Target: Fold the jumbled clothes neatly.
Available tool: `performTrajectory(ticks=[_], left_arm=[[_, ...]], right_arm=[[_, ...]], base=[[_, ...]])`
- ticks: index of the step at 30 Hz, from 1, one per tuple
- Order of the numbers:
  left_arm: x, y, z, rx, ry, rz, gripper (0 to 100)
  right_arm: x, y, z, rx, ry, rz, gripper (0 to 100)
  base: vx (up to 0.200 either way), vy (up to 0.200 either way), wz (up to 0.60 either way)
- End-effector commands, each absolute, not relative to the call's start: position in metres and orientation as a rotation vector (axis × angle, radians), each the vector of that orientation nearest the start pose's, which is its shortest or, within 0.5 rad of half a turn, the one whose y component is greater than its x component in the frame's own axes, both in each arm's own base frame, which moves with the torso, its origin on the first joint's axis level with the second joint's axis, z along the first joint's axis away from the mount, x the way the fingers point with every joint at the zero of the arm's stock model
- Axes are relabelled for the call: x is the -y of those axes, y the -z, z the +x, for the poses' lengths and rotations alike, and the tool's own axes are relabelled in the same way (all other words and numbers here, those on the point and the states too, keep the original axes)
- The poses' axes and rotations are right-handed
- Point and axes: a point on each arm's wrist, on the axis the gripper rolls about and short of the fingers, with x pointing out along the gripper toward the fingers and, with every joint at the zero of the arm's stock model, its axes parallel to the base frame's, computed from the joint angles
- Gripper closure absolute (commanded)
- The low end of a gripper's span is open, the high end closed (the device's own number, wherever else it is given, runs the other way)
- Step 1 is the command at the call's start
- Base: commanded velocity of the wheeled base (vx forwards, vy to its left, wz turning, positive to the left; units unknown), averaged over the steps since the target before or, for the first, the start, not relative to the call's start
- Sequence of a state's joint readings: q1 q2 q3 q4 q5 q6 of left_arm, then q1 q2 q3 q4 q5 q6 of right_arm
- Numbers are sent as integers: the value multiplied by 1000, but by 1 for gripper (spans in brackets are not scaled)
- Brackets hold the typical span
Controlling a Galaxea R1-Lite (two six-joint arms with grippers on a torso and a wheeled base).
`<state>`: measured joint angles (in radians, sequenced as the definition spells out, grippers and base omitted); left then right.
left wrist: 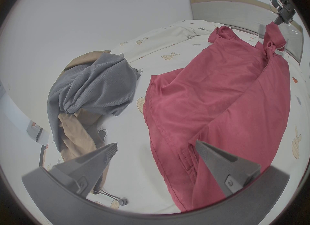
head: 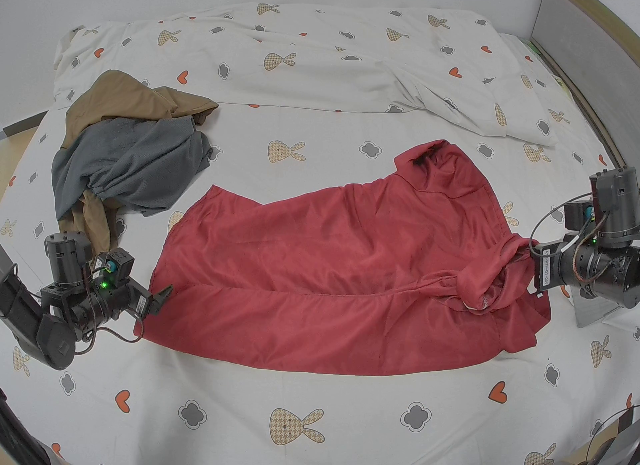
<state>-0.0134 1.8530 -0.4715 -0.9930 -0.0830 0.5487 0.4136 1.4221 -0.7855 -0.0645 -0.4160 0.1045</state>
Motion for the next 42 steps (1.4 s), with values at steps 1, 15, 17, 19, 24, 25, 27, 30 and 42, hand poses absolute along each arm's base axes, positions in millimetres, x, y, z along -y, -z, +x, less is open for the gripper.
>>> performTrajectory(ticks=[1,15,17,19,24,25,27,30,42], left_arm=[[8,-96,282,-338,203,529,0],[8,-103,280,-317,196,495,0],[11,-101,280,-320,206,497,0],[13,-102,279,-318,213,496,0],[23,-98,274,-325,254,501,0],[25,-98,273,-327,262,500,0],[26,-99,273,-323,264,497,0],[27,-103,271,-309,261,470,0],[54,-115,254,-458,549,243,0]], right_arm=[[-76,-207,206,-494,45,-111,100],[-79,-220,209,-449,35,-93,100],[-81,-214,209,-472,30,-106,100],[-83,-209,208,-487,21,-115,100],[-92,-191,212,-550,-2,-149,100],[-93,-189,212,-557,-7,-154,100],[-95,-187,211,-564,-14,-160,100],[-96,-179,206,-589,-25,-179,100],[-92,-155,195,-672,-32,-213,100]], base=[[0,0,0],[0,0,0],[0,0,0],[0,0,0],[0,0,0],[0,0,0],[0,0,0],[0,0,0],[0,0,0]])
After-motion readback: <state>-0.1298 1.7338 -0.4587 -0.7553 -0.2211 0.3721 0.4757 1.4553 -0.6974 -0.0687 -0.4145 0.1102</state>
